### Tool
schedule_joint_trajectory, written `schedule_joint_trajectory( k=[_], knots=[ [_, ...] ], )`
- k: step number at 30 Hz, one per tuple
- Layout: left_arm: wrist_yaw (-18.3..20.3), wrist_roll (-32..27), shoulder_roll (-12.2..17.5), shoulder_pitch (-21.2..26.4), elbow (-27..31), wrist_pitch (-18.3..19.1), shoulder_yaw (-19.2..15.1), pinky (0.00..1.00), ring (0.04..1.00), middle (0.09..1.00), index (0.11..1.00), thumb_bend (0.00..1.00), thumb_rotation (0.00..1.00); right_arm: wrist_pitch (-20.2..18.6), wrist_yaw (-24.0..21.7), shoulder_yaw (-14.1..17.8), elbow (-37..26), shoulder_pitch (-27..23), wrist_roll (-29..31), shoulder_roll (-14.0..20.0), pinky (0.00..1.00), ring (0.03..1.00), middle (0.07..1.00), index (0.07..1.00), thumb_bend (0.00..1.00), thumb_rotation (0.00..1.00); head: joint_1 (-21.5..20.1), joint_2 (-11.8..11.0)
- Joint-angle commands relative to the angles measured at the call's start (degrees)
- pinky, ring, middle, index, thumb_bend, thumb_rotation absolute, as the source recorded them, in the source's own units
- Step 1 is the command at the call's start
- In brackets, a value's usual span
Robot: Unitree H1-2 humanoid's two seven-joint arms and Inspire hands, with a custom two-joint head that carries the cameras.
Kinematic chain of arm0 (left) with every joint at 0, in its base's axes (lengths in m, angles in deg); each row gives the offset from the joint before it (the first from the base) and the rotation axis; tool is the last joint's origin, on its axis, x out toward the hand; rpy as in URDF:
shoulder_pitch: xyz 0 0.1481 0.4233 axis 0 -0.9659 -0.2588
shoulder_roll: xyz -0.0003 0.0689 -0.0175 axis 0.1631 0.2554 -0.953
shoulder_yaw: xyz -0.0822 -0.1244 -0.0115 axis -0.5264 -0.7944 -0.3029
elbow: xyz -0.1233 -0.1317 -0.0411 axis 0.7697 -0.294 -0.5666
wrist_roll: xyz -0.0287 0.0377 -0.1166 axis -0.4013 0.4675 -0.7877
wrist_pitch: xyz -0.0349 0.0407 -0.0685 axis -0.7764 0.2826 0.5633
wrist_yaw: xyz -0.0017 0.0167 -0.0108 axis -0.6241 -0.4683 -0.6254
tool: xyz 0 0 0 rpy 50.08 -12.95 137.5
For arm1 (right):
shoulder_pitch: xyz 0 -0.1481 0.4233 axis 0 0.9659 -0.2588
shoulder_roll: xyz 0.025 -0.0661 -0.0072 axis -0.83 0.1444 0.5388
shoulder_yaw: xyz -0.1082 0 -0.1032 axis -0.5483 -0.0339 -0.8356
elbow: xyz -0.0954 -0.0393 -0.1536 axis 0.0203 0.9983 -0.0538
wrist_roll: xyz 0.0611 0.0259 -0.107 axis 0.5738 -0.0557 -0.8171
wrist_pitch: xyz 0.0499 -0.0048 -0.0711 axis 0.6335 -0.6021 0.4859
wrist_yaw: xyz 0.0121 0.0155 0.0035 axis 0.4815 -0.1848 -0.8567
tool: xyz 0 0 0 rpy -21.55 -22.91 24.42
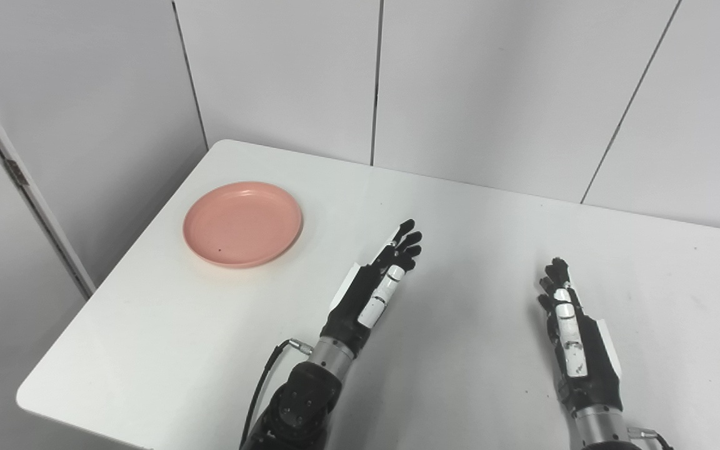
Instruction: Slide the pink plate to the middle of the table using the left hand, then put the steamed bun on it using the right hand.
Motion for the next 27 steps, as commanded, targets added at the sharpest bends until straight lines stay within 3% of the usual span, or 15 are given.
schedule_joint_trajectory(
  k=[1, 14, 21, 27],
  knots=[
    [-0.9, -0.3, -1.1, -5.8, -7.7, -0.9, 0.9, 0.91, 0.924, 0.947, 0.945, 0.51, 1.0, 1.4, -0.2, 0.6, 0.9, 2.2, 0.4, 0.5, 1.0, 1.0, 1.0, 1.0, 0.18, 1.0, 0.0, 0.1],
    [-0.9, -0.5, -0.5, -6.3, -5.0, 1.6, 0.2, 0.9, 0.923, 0.949, 0.953, 0.54, 1.0, 0.8, -0.1, 0.2, -0.5, 2.8, 0.0, -0.2, 1.0, 1.0, 1.0, 1.0, 0.19, 1.0, 0.5, 0.8],
    [-0.3, -2.3, -0.2, -5.8, 1.1, 5.9, -0.8, 0.91, 0.929, 0.957, 0.962, 0.51, 1.0, -0.2, 0.2, 0.1, -1.5, 3.0, -0.5, -0.4, 1.0, 1.0, 1.0, 1.0, 0.18, 1.0, 0.9, 1.2],
    [0.0, -4.1, 0.4, -4.1, 7.9, 12.0, -1.8, 0.94, 0.929, 0.953, 0.959, 0.49, 1.0, -0.7, 0.2, 0.1, -1.7, 3.1, -0.7, -0.3, 1.0, 1.0, 1.0, 1.0, 0.18, 1.0, 0.8, 1.3]
  ],
)
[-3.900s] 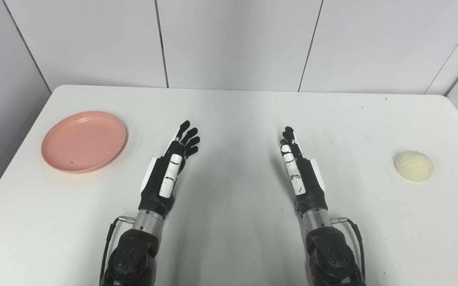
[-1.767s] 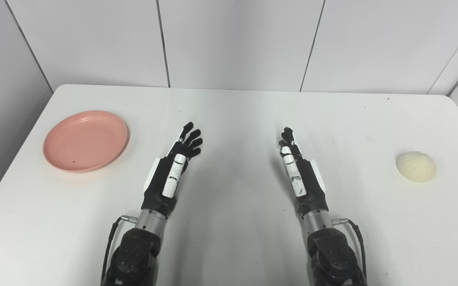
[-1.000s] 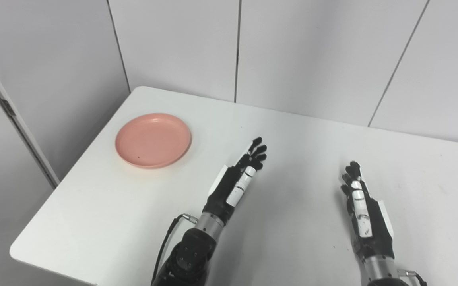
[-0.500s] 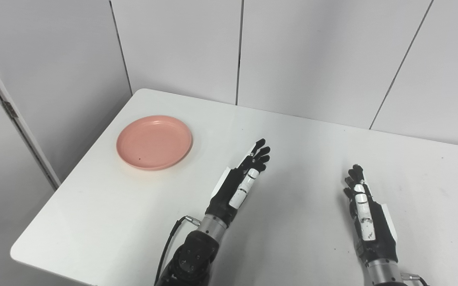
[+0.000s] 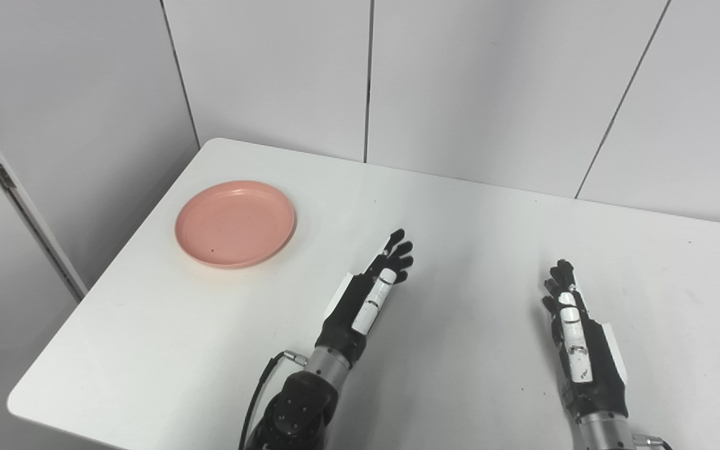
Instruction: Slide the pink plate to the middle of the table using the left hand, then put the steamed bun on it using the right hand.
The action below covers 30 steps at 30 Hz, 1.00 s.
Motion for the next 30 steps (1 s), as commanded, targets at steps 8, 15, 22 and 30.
schedule_joint_trajectory(
  k=[8, 15, 22, 30],
  knots=[
    [0.3, -1.6, 1.0, 2.3, 9.5, 7.1, -1.0, 0.92, 0.92, 0.948, 0.949, 0.55, 1.0, -0.1, -0.2, 0.6, 0.8, 1.3, 0.5, 0.4, 1.0, 1.0, 1.0, 1.0, 0.19, 1.0, 0.4, 0.9],
    [0.0, -4.4, 2.3, 4.6, 19.6, 11.4, -3.5, 0.91, 0.904, 0.921, 0.922, 0.55, 1.0, -0.2, -0.3, 0.8, 1.2, 1.1, 0.6, 0.6, 1.0, 0.996, 1.0, 1.0, 0.19, 1.0, 0.7, 1.0],
    [-1.1, -7.5, 3.7, 8.2, 24.7, 13.5, -8.5, 0.93, 0.873, 0.89, 0.888, 0.55, 1.0, -0.7, -0.6, 0.8, 1.2, 1.0, 0.7, 1.1, 1.0, 0.994, 1.0, 1.0, 0.21, 1.0, 1.3, 1.1],
    [-3.6, -8.4, 6.3, 10.0, 26.8, 14.1, -13.3, 0.9, 0.896, 0.902, 0.899, 0.55, 1.0, -1.5, -1.2, 0.7, 0.9, 1.0, 1.3, 1.6, 1.0, 0.997, 1.0, 1.0, 0.21, 1.0, 1.9, 1.2]
  ],
)
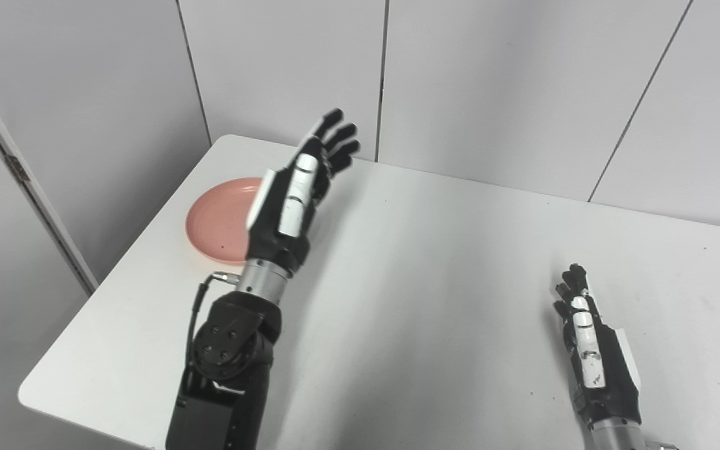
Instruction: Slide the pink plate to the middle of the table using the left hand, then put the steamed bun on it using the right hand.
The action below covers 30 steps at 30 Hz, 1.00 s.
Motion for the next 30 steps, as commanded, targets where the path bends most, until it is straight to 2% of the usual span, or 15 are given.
schedule_joint_trajectory(
  k=[1, 9, 21, 30],
  knots=[
    [-0.8, -1.0, 1.2, 2.1, 1.8, 0.0, -1.1, 0.91, 0.895, 0.9, 0.898, 0.53, 1.0, -0.5, -0.6, 0.4, 1.2, 1.1, 0.5, 0.7, 1.0, 0.996, 1.0, 1.0, 0.21, 1.0, -0.1, 0.1],
    [-3.4, -3.6, 3.3, 2.6, 0.3, -0.4, -6.4, 0.9, 0.898, 0.91, 0.906, 0.51, 1.0, -0.1, -0.7, 0.2, 1.2, 1.1, 0.1, 1.0, 1.0, 0.99, 1.0, 1.0, 0.2, 1.0, 0.2, 0.2],
    [-5.2, -7.7, 7.0, 3.4, -7.0, -5.4, -13.7, 0.89, 0.887, 0.901, 0.894, 0.53, 1.0, -0.9, -1.3, 0.4, 0.8, 1.1, 0.5, 1.5, 1.0, 0.997, 1.0, 1.0, 0.18, 1.0, 1.8, -0.2],
    [-6.2, -10.0, 9.5, 3.3, -11.1, -8.5, -17.4, 0.89, 0.894, 0.91, 0.905, 0.53, 1.0, -1.3, -1.4, 0.6, 0.7, 1.0, 1.2, 1.7, 1.0, 1.0, 1.0, 1.0, 0.19, 1.0, 2.2, -0.1]
  ],
)
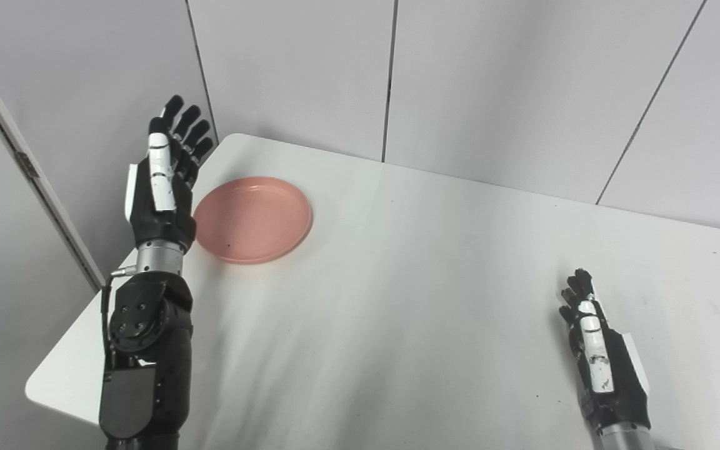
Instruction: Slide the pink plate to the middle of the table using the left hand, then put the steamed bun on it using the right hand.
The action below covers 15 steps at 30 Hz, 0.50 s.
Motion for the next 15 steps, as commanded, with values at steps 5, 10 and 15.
schedule_joint_trajectory(
  k=[5, 10, 15],
  knots=[
    [-1.0, -2.7, 2.4, 2.2, -1.0, -2.9, -2.6, 0.89, 0.897, 0.916, 0.915, 0.54, 1.0, -0.3, -0.4, 0.6, 0.6, 1.2, 0.6, 0.7, 1.0, 1.0, 1.0, 1.0, 0.18, 1.0, 0.0, 0.2],
    [-1.3, -3.7, 3.4, 2.3, -3.5, -3.9, -4.1, 0.89, 0.898, 0.918, 0.918, 0.54, 1.0, -0.2, -0.5, 0.6, 0.5, 1.1, 0.5, 0.8, 1.0, 1.0, 1.0, 1.0, 0.18, 1.0, 0.2, 0.4],
    [-0.4, -5.4, 4.8, 2.1, -5.5, -4.7, -4.9, 0.94, 0.926, 0.942, 0.943, 0.54, 1.0, 0.2, -0.7, 0.9, 0.7, 1.1, 0.7, 0.8, 1.0, 1.0, 1.0, 1.0, 0.18, 1.0, 0.3, 0.6]
  ],
)
